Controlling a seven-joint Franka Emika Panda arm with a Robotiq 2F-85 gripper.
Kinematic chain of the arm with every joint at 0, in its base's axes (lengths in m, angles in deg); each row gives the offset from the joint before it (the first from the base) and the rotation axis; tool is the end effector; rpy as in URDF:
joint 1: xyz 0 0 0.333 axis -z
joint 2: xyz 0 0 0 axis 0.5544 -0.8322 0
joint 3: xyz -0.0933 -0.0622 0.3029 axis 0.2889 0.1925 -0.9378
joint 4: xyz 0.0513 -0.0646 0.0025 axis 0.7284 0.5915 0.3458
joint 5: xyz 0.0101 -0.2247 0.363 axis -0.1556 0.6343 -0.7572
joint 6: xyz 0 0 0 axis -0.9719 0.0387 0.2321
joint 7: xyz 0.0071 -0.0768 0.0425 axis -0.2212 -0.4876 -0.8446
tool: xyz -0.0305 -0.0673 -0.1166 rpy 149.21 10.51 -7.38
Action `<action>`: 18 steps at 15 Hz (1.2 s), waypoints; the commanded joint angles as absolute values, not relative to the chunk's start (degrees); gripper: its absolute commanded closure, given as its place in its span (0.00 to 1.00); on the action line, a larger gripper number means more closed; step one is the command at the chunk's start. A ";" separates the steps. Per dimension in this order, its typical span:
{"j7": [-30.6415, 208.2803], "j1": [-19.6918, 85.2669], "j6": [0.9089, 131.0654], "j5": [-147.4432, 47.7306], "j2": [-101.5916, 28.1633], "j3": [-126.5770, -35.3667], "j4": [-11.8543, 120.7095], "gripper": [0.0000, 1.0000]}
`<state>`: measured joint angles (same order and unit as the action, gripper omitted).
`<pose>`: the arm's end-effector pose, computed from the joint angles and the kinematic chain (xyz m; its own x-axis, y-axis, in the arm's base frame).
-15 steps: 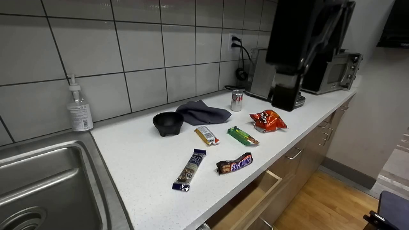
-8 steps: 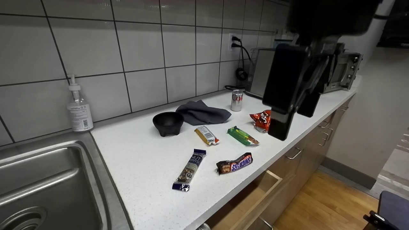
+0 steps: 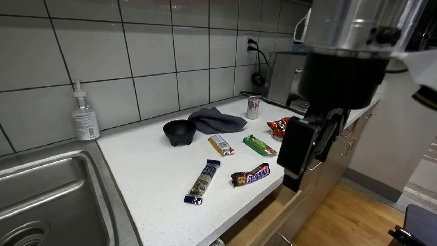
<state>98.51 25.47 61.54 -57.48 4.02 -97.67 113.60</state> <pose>0.3939 0.1466 0.3351 0.9977 0.0476 0.0481 0.0469 -0.9988 0.0149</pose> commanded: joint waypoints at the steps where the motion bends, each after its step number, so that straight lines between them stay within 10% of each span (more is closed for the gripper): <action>1: 100.44 26.50 65.03 -55.69 1.90 -97.90 114.76 0.00; 18: 102.09 26.95 68.04 -53.51 -0.46 -98.71 115.17 0.00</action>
